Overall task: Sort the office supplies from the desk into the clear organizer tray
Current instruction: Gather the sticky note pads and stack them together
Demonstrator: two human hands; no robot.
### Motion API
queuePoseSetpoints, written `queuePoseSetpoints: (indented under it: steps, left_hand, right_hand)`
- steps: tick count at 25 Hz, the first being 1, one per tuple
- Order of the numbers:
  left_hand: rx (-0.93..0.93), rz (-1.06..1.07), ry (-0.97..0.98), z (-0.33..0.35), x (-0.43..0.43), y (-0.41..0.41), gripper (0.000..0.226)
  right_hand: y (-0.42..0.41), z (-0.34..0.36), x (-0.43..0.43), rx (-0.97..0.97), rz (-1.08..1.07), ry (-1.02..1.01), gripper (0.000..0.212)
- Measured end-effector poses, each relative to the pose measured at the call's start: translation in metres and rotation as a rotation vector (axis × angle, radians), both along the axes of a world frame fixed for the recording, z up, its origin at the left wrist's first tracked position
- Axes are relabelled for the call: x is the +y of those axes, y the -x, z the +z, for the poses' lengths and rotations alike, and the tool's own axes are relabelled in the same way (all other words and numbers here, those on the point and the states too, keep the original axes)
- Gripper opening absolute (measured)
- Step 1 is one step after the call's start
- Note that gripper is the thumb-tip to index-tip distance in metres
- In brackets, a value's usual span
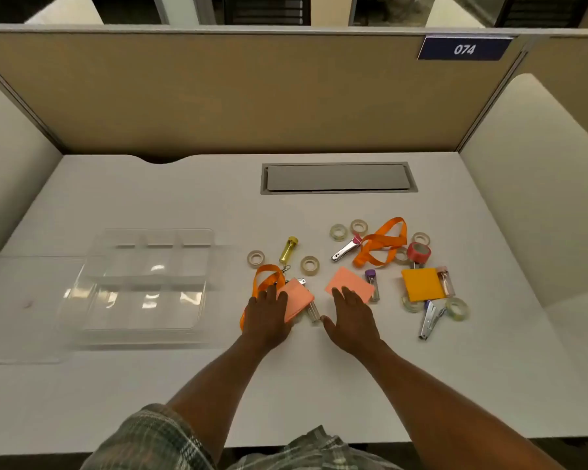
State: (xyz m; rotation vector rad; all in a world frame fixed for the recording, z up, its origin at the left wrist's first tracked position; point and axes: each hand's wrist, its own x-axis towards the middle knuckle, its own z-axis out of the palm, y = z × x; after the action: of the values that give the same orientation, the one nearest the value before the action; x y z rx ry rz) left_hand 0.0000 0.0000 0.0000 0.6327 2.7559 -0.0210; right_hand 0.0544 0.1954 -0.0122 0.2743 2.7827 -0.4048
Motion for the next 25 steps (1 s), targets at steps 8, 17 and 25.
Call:
queuePoseSetpoints:
  steps: [8, 17, 25]
  left_hand:
    - [0.105, 0.072, -0.144, 0.011, 0.008, 0.013, 0.032]
    - [0.084, 0.429, -0.663, 0.042, 0.016, 0.006, 0.026]
    - [-0.356, 0.823, -1.101, 0.046, 0.037, 0.000, 0.014]
  right_hand:
    - [0.025, 0.003, 0.028, 0.047, -0.087, -0.173, 0.070]
    - [0.050, 0.002, 0.043, 0.054, -0.047, -0.286, 0.068]
    - [0.049, 0.029, 0.047, 0.254, -0.328, 0.140, 0.027]
